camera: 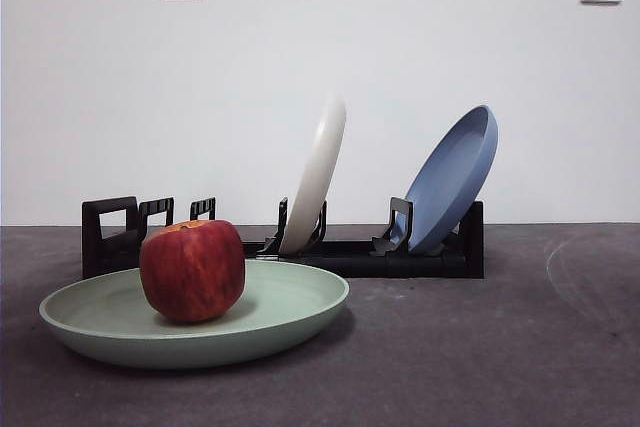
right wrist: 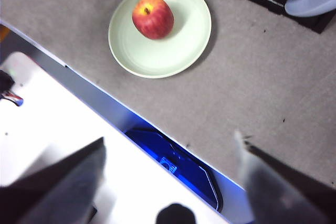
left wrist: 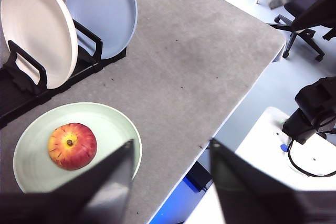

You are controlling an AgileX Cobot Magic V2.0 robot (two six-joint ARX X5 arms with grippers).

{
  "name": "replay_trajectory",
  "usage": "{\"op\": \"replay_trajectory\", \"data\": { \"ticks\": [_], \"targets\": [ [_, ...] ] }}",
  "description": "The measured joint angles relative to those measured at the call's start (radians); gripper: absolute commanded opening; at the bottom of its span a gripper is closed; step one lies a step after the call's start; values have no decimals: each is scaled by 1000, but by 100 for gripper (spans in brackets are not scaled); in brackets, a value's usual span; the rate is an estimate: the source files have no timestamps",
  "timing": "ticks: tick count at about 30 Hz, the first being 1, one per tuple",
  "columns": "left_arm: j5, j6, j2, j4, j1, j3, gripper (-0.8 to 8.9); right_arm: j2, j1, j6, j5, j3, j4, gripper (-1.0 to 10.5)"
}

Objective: Take the green plate from the plate rack,put the plate on the table,take the apple from the table,put the apple in the plate

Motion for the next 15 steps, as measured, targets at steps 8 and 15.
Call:
{"op": "replay_trajectory", "data": {
  "ticks": [8,15],
  "targets": [
    [0,-26,0,-12,0,0,-8,0,0,-4,30,-5,0,-10],
    [-5,-26,0,-12,0,0,-4,0,0,-1,69,-5,0,0]
  ]
}}
